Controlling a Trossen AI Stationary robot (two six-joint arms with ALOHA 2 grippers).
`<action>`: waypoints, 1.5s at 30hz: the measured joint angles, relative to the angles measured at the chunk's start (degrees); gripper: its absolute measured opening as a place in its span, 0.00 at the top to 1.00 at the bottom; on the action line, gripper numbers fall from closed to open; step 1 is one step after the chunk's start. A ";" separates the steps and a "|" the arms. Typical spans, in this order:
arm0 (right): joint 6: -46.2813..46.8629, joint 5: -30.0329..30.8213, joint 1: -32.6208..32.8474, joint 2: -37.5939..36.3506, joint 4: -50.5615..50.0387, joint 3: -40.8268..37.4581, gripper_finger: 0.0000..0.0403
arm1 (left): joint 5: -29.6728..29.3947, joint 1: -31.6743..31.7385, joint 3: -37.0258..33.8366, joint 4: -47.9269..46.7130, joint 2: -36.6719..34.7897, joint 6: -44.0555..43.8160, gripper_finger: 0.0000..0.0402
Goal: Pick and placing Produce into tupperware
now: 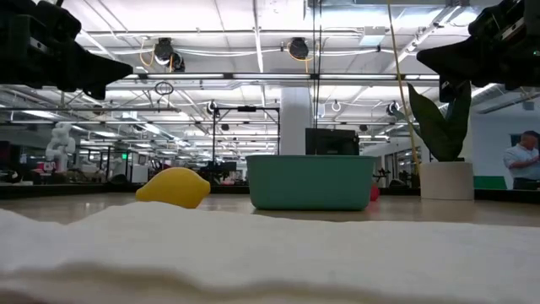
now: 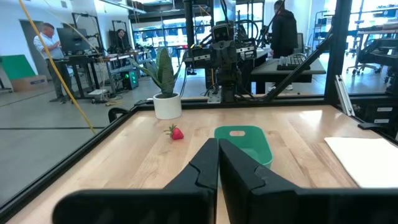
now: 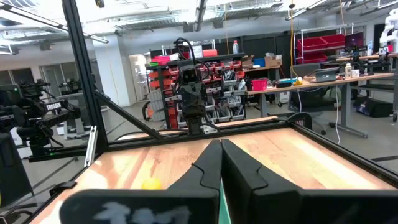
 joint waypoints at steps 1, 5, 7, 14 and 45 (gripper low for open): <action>0.00 0.00 0.00 0.02 -0.01 -0.01 1.00 | 0.02 -0.02 0.02 0.00 -0.02 0.00 0.96; -0.01 0.00 0.00 0.01 -0.01 0.00 1.00 | 0.00 0.00 0.00 0.00 -0.02 0.00 0.96; 0.01 0.00 0.01 0.00 -0.01 -0.01 1.00 | 0.01 -0.01 0.00 0.00 -0.02 0.00 0.96; -0.01 0.00 -0.01 0.02 0.01 -0.01 1.00 | 0.02 0.00 0.00 0.00 0.00 0.00 0.96; 0.00 0.00 0.01 0.00 0.01 0.00 1.00 | 0.19 -0.01 0.00 1.73 0.00 -0.50 0.96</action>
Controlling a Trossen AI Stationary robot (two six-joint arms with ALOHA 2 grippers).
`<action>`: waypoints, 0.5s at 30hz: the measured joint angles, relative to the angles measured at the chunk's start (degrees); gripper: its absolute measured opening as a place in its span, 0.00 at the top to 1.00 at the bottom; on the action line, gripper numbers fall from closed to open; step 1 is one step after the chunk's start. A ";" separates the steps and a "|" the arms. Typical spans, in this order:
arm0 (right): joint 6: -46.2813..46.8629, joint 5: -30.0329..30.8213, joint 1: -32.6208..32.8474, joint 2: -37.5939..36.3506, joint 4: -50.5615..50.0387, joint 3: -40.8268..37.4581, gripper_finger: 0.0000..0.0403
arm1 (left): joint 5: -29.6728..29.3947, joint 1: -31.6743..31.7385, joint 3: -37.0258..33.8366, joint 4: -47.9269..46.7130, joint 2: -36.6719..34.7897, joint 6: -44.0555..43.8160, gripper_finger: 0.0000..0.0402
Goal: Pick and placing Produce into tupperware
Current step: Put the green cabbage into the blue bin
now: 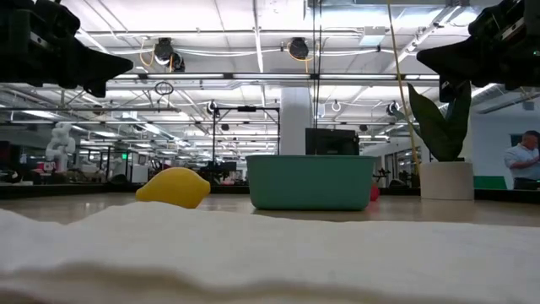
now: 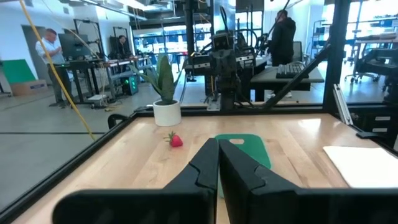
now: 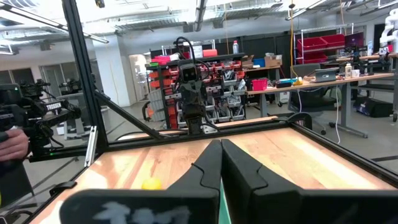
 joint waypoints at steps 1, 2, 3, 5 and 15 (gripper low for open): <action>0.01 0.00 -0.01 0.01 0.00 0.00 1.00 | 0.01 -0.01 0.00 -0.02 0.00 0.04 0.96; 0.01 0.00 -0.01 0.02 0.00 0.01 1.00 | 0.01 -0.01 0.00 0.00 0.00 0.04 0.96; 0.00 0.00 -0.01 0.01 0.00 -0.01 1.00 | 0.01 0.01 0.00 0.07 0.00 0.04 0.96; 0.01 0.00 0.00 0.02 0.00 -0.01 1.00 | -0.01 0.01 0.00 0.13 0.00 0.30 0.96; -0.43 0.00 0.00 0.02 0.00 0.01 1.00 | -0.14 0.00 0.00 0.13 -0.01 1.13 0.96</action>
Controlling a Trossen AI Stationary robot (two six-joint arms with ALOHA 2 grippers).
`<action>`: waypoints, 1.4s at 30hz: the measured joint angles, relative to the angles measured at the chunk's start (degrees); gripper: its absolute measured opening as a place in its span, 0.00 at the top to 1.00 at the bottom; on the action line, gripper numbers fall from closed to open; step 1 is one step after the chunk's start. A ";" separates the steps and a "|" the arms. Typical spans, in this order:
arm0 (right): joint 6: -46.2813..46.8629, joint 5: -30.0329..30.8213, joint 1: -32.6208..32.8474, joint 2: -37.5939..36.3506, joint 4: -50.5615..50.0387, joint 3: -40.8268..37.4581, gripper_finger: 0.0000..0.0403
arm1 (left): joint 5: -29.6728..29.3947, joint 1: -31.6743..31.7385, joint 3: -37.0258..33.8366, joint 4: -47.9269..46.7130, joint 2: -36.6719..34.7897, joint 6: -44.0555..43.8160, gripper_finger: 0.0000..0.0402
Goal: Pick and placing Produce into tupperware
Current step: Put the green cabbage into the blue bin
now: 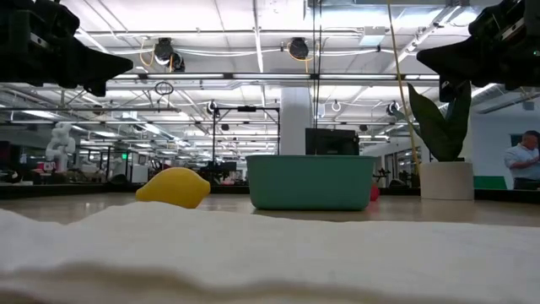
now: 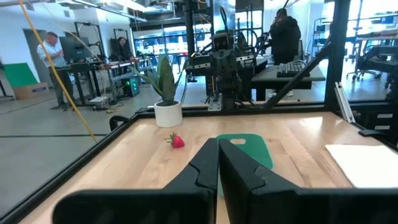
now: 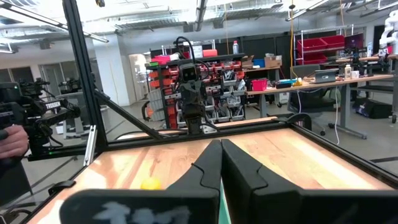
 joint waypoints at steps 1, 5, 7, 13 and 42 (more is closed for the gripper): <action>0.00 0.00 -0.01 -0.01 0.00 -0.02 1.00 | -0.01 0.00 0.00 -0.01 0.01 0.00 0.96; 0.00 0.00 0.00 -0.01 0.00 -0.01 1.00 | -1.92 0.01 0.00 -0.08 0.01 0.69 0.96; 0.00 0.00 -0.01 -0.02 0.00 -0.01 1.00 | -3.46 0.01 0.00 -0.28 0.01 0.40 0.96; 0.00 0.00 -0.01 0.00 0.02 -0.02 1.00 | -4.86 0.00 0.00 -0.21 0.01 -0.94 0.96; 0.00 0.02 0.00 -0.02 0.04 -0.02 1.00 | -10.22 0.01 5.25 -2.43 0.21 -2.67 0.96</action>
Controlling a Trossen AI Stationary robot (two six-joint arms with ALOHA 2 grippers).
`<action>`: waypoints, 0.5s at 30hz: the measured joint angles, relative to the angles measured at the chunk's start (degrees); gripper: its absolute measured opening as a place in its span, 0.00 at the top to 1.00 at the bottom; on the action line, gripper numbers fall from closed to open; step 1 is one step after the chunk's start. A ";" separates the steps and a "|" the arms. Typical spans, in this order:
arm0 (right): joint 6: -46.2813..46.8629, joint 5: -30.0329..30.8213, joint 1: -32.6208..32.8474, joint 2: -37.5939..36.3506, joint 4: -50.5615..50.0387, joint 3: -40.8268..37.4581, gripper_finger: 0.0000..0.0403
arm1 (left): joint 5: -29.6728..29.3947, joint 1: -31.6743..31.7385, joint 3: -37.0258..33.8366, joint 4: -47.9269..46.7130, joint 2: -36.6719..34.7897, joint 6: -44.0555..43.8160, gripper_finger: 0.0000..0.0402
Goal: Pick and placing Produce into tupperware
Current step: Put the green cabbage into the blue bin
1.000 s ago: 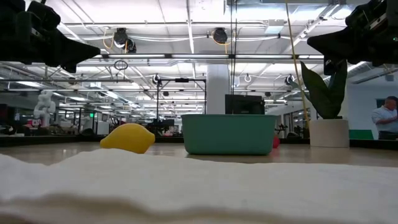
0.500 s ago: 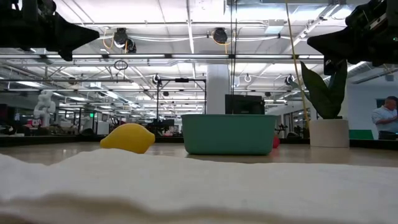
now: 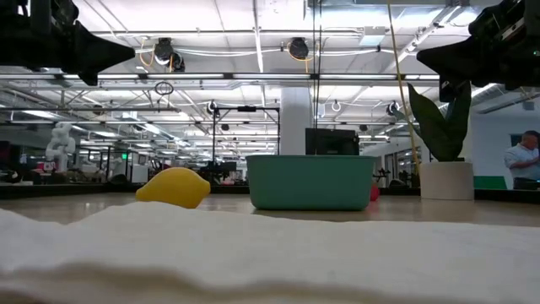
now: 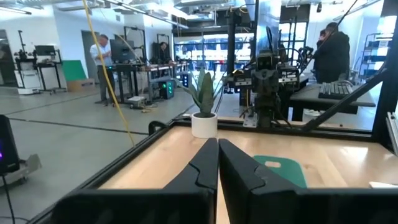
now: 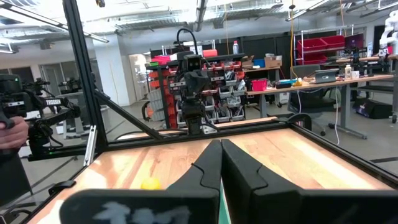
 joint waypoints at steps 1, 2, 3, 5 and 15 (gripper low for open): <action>0.00 0.00 0.00 0.00 0.02 0.02 1.00 | -0.40 0.01 0.00 0.23 0.00 -0.02 0.96; 0.00 0.00 0.00 0.01 0.02 0.00 1.00 | -0.94 0.03 0.00 0.58 0.00 -0.02 0.96; 0.00 0.00 -0.01 0.00 0.02 0.00 1.00 | -1.64 0.10 0.07 0.95 0.00 -0.02 0.96; 0.00 0.00 -0.02 0.01 0.08 0.00 1.00 | -2.25 0.42 1.15 0.64 0.08 0.08 0.96; -0.20 0.00 0.00 0.00 0.87 0.00 1.00 | -2.37 3.71 12.34 -4.08 8.04 1.81 0.96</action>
